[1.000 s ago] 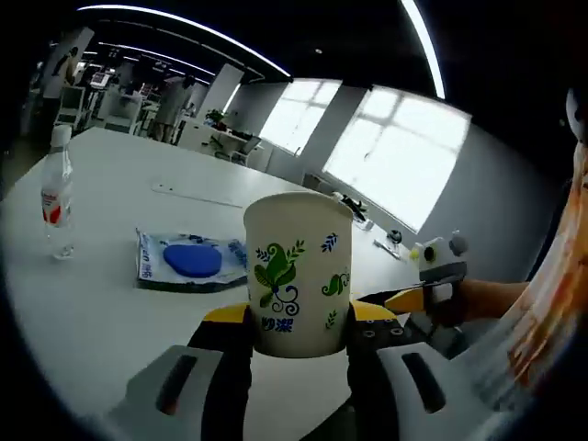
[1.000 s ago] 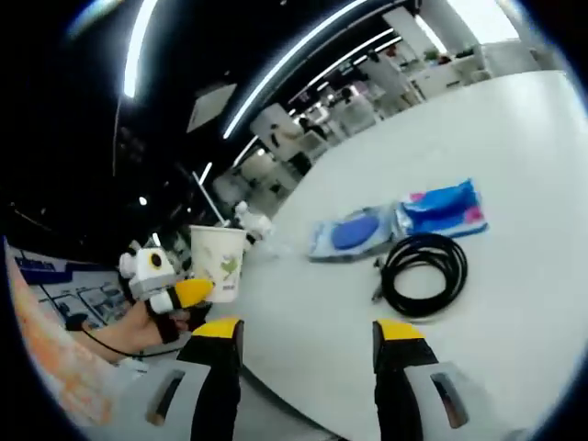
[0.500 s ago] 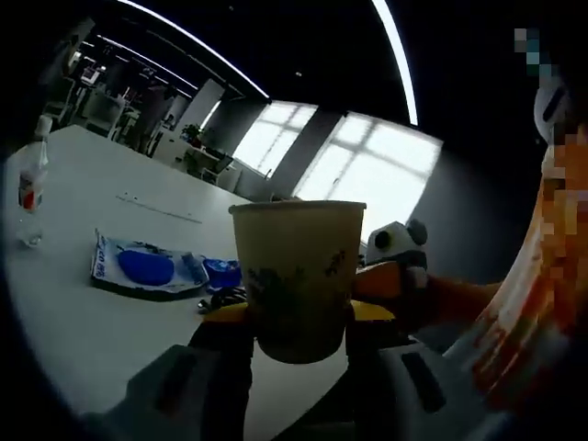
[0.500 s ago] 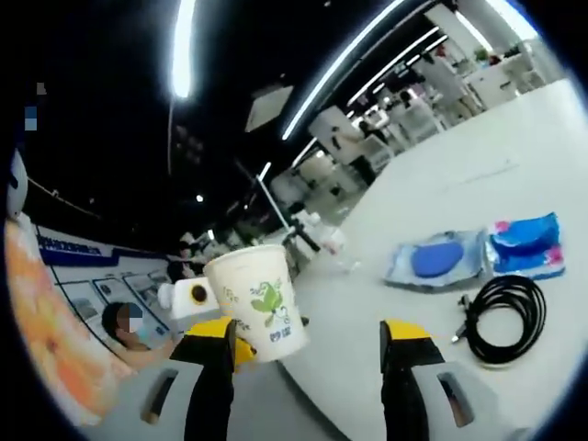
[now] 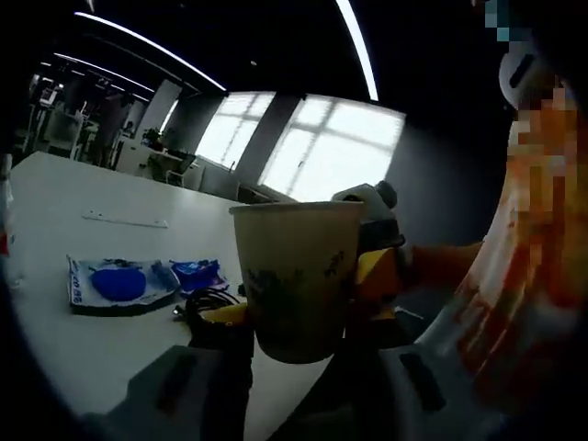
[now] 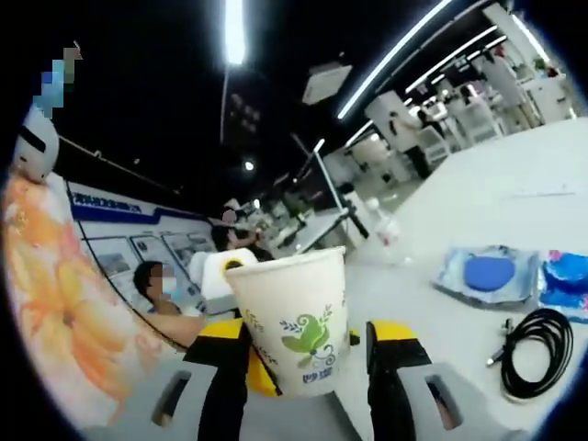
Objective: Arrange the tabletop items into an orderly group along one side of the table until the central work area is clear of visible clutter.
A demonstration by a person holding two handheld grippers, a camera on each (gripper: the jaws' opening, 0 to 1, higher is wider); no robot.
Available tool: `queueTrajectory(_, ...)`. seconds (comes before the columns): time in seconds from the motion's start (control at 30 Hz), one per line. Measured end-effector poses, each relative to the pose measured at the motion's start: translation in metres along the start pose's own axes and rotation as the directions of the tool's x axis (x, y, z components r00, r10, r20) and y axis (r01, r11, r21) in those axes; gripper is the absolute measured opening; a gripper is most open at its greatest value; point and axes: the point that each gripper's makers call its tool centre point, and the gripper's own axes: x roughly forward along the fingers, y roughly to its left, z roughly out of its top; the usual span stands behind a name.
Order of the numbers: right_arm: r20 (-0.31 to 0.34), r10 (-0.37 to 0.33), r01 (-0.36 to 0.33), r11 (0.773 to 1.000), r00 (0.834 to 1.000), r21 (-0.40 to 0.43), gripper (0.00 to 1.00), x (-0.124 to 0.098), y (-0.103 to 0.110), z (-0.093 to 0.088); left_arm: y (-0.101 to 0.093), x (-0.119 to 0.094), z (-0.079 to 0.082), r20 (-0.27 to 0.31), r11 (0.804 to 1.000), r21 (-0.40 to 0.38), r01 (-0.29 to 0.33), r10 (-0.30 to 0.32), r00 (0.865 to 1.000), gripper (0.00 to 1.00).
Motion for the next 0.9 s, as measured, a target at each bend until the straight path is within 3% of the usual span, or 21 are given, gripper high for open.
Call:
queueTrajectory(0.03,0.002,-0.028,0.028,0.999,1.0,-0.016,0.44,0.001,-0.003,0.0,-0.001,-0.001,0.0,-0.012,1.0,0.011,0.01,-0.01,1.0,0.38)
queueTrajectory(0.07,0.001,-0.02,0.02,0.999,1.0,-0.028,0.43,0.002,-0.002,0.0,0.006,-0.004,-0.004,-0.054,0.999,0.032,-0.021,0.023,0.998,0.38)
queueTrajectory(0.13,0.001,-0.041,0.041,0.999,0.999,-0.035,0.42,0.004,-0.006,-0.001,0.007,-0.004,-0.004,-0.077,0.999,0.037,-0.035,0.037,0.996,0.38)
queueTrajectory(0.2,0.023,-0.078,0.079,0.995,0.997,-0.052,0.42,0.005,-0.012,0.002,0.015,-0.007,-0.003,-0.104,0.992,0.098,-0.074,0.084,0.991,0.37)
queueTrajectory(0.3,0.038,-0.16,0.164,0.978,0.986,-0.128,0.42,-0.002,-0.024,0.008,0.027,-0.019,0.005,-0.095,0.98,0.13,-0.148,0.161,0.982,0.43)
queueTrajectory(0.37,0.004,-0.218,0.213,0.949,0.976,-0.234,0.42,-0.009,-0.032,0.007,0.034,-0.031,0.019,-0.066,0.972,0.118,-0.203,0.212,0.975,0.48)
queueTrajectory(0.4,0.017,-0.231,0.228,0.943,0.973,-0.241,0.42,-0.01,-0.032,0.009,0.03,-0.038,0.018,-0.106,0.968,0.164,-0.188,0.207,0.973,0.48)
queueTrajectory(0.43,0.009,-0.249,0.241,0.926,0.968,-0.292,0.41,-0.015,-0.035,0.01,0.029,-0.039,0.028,-0.076,0.961,0.189,-0.2,0.217,0.973,0.46)
queueTrajectory(0.5,0.007,-0.268,0.255,0.906,0.963,-0.337,0.41,-0.019,-0.038,0.011,0.019,-0.044,0.044,-0.072,0.959,0.219,-0.179,0.199,0.977,0.45)
queueTrajectory(0.57,0.027,-0.265,0.258,0.9,0.964,-0.351,0.41,-0.021,-0.037,0.014,0.012,-0.043,0.061,-0.073,0.946,0.276,-0.173,0.2,0.977,0.45)
queueTrajectory(0.63,0.034,-0.271,0.265,0.895,0.962,-0.359,0.41,-0.021,-0.038,0.016,0.002,-0.038,0.075,-0.076,0.937,0.325,-0.129,0.162,0.984,0.4)
queueTrajectory(0.73,0.029,-0.266,0.254,0.878,0.964,-0.405,0.41,-0.017,-0.035,0.016,-0.017,-0.018,0.088,-0.083,0.959,0.28,-0.045,0.071,0.994,0.26)
queueTrajectory(0.83,0.043,-0.242,0.235,0.862,0.969,-0.449,0.41,-0.011,-0.027,0.021,-0.021,-0.003,0.079,-0.156,0.955,0.295,0.015,0.032,0.987,0.26)
queueTrajectory(0.9,0.043,-0.241,0.234,0.856,0.969,-0.461,0.41,-0.01,-0.025,0.023,-0.015,0.003,0.065,-0.258,0.943,0.331,0.03,0.06,0.964,0.27)
